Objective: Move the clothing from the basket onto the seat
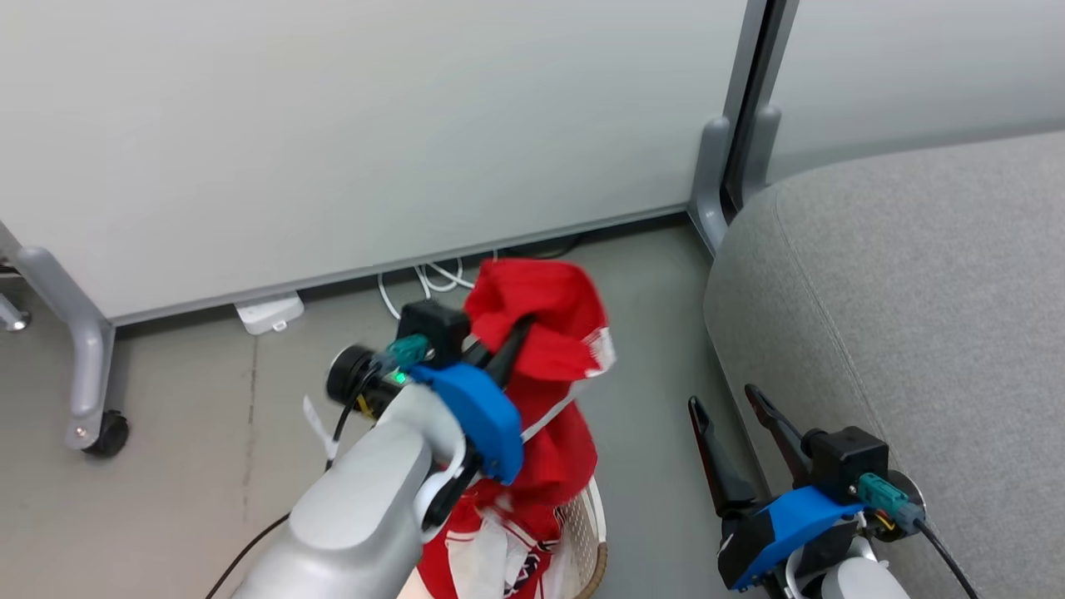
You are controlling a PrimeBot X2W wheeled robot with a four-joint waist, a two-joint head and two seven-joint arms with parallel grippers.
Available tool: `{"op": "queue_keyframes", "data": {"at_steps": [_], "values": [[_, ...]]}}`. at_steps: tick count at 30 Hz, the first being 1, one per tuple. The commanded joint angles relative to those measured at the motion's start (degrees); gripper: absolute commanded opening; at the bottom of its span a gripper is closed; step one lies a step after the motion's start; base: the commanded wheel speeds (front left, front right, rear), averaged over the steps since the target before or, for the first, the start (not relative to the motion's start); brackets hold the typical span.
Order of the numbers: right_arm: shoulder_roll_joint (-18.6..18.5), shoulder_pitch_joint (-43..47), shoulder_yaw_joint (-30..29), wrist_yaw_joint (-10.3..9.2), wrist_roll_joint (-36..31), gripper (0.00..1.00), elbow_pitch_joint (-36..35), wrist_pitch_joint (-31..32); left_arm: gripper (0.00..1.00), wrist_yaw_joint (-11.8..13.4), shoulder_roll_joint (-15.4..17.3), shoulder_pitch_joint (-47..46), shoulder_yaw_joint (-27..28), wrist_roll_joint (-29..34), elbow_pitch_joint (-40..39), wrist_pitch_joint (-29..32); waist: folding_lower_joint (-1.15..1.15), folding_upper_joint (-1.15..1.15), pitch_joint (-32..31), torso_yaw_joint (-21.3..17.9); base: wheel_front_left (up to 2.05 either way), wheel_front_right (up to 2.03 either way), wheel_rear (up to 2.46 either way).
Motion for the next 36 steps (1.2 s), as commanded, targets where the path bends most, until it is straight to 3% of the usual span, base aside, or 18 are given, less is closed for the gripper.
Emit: {"op": "queue_keyframes", "data": {"at_steps": [1,13,20,36], "values": [[-0.2,1.1,0.3,-0.02,0.1,1.00,-0.4,0.3,0.00,0.4,0.2,-1.9,-1.4,-1.2,-1.5,0.2,0.02,0.00,-1.3,0.5,0.00,0.00,0.00],[-0.2,3.5,2.1,-0.02,0.4,1.00,-2.4,1.8,0.00,3.2,0.2,-12.1,-10.2,-10.6,-9.2,-0.6,0.02,0.00,-3.2,0.1,0.00,0.00,0.00],[-0.2,3.8,3.2,-0.02,0.5,1.00,-2.8,2.2,0.00,4.9,0.2,-13.7,-13.6,-13.7,-7.9,-2.1,0.02,0.00,-4.1,-0.4,0.00,0.00,0.00],[-0.1,0.8,8.0,-0.02,4.2,1.00,-4.3,4.1,0.00,5.8,0.1,-14.0,-19.3,-19.3,-5.9,-4.0,0.02,0.00,-5.6,-1.2,0.00,0.00,0.00]]}}
